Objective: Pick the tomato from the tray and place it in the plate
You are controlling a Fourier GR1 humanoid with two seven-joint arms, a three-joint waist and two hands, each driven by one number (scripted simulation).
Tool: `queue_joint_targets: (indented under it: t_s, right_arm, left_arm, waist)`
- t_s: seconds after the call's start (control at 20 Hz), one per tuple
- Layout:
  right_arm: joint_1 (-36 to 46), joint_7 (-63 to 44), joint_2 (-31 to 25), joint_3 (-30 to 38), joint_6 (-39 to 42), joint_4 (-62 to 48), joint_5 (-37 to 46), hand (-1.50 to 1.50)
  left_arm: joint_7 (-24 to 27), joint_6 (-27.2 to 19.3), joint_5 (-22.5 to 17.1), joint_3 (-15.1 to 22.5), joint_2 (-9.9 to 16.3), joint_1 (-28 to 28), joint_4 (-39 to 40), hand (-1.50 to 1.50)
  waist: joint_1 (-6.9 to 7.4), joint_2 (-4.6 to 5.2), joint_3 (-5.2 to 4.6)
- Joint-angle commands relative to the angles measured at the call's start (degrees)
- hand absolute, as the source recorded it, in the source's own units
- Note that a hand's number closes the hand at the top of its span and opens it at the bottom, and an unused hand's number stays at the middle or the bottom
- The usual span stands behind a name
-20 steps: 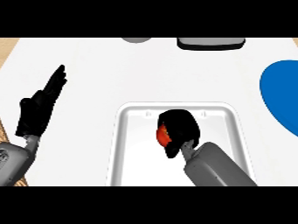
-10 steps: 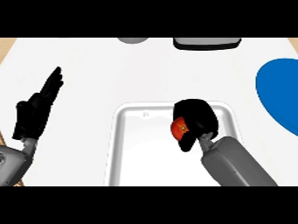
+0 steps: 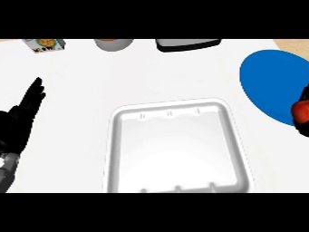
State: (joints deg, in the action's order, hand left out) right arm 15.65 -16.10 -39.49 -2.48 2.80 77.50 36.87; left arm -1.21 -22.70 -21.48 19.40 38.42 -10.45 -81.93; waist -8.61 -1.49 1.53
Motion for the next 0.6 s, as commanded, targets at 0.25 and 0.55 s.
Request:
queue_joint_targets:
  t_s: [0.25, 0.55]
  right_arm:
    - [-6.3, 33.6, -13.4, 23.4, -3.1, -7.3, -17.9, 1.5]
    - [-6.2, 50.0, -18.0, 30.5, 7.2, -22.7, -25.8, 1.5]
  left_arm:
    - [2.5, -0.9, -1.6, 0.1, -2.6, 0.6, -2.0, 0.0]
    - [2.6, 0.6, -1.0, 3.0, -4.8, -3.2, -0.4, 0.0]
  waist:
    - [2.5, 0.87, -1.07]
    - [7.39, 1.9, -1.35]
